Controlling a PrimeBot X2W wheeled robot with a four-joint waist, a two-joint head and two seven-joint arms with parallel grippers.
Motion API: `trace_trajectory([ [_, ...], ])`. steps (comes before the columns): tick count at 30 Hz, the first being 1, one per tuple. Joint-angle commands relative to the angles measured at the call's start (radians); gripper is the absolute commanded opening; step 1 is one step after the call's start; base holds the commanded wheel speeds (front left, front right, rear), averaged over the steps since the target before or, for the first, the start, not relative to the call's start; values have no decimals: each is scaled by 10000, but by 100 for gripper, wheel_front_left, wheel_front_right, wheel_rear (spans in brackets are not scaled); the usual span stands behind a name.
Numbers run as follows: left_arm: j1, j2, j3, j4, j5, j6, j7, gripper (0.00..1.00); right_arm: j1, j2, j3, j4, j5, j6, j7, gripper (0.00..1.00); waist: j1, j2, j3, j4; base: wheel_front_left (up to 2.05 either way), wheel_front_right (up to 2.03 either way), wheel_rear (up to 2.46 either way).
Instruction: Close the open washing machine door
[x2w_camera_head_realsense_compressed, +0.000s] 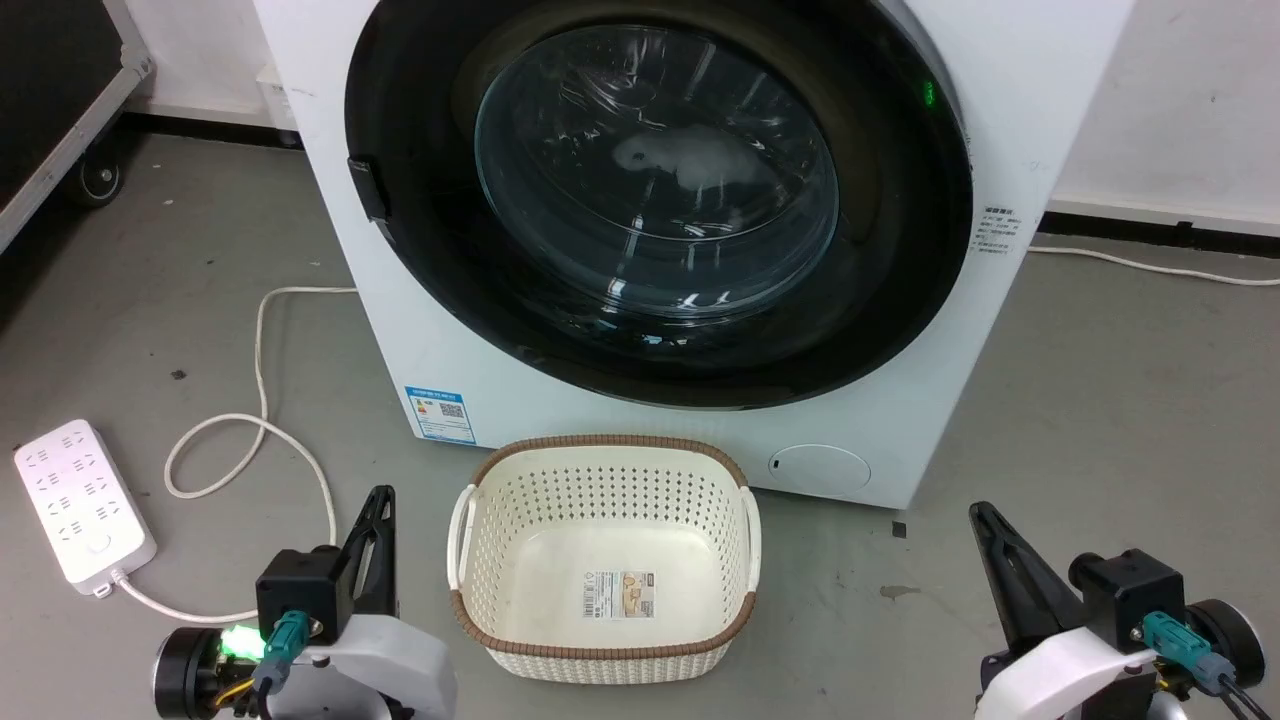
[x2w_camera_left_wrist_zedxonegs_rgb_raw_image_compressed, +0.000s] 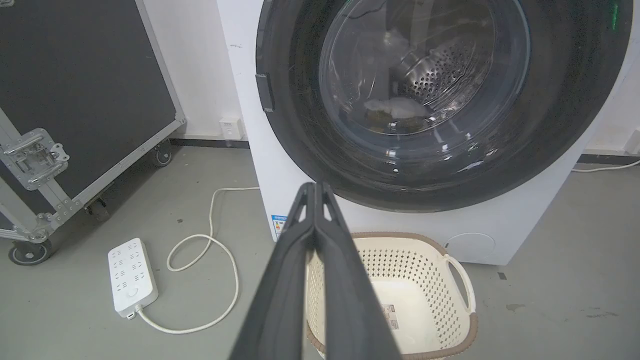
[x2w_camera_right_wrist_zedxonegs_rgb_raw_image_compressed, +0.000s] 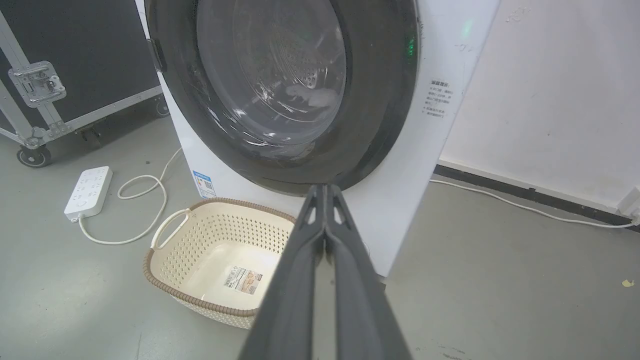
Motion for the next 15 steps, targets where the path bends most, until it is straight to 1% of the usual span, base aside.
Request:
trace_trajectory([
  [1,143,-5,28,-43,28,-57,3,0,-139,-22,-1,-49,-76,-7,5,0,0,0,0,0,0,0,0],
  [15,143,-5,28,-43,28,-57,3,0,-139,-22,-1,-49,-76,-7,5,0,0,0,0,0,0,0,0],
])
